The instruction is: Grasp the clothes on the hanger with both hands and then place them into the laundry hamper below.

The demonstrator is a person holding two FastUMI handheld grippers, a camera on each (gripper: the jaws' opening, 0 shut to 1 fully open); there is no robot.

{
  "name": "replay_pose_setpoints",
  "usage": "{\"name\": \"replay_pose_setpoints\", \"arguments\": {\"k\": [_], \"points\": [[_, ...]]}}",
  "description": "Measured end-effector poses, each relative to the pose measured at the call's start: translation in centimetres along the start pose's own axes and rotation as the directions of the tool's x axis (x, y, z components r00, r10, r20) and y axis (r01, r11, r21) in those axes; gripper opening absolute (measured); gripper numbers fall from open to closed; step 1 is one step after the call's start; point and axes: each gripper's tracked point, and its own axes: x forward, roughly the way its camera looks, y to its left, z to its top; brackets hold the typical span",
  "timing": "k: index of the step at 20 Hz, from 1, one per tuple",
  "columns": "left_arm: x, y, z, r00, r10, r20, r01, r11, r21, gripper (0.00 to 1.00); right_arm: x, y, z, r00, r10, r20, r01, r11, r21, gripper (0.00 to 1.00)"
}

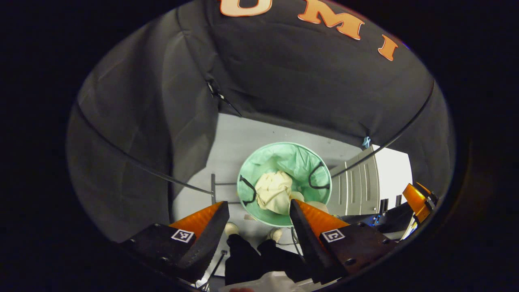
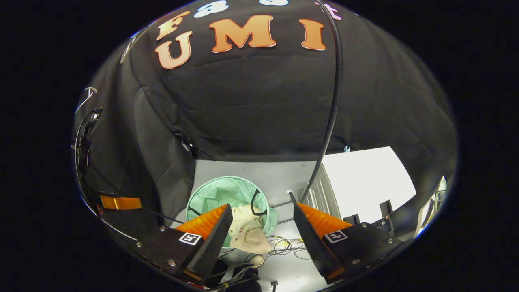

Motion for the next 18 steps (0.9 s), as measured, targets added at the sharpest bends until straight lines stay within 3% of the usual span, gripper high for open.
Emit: {"name": "replay_pose_setpoints", "arguments": {"k": [7, 11, 15, 18], "points": [[-6.9, 3.7, 4.0, 0.981, 0.049, 0.186, -0.045, 0.999, -0.026, 0.98, -5.2, -2.1, 5.9, 0.991, 0.008, 0.13, 0.0, 0.998, -0.059, 0.94], [-9.9, 5.9, 5.6, 0.963, 0.066, 0.26, -0.036, 0.992, -0.118, 1.0, -7.6, -3.0, 8.8, 0.975, -0.012, 0.22, 0.026, 0.998, -0.062, 0.94], [-13.4, 9.7, 8.7, 0.905, 0.109, 0.412, -0.047, 0.986, -0.157, 0.98, -10.3, -3.6, 11.3, 0.943, -0.043, 0.329, 0.058, 0.998, -0.037, 0.94], [-16.0, 12.3, 11.8, 0.822, 0.17, 0.543, -0.108, 0.984, -0.145, 1.0, -12.4, -3.5, 13.7, 0.911, -0.062, 0.408, 0.079, 0.997, -0.024, 0.94]]}}
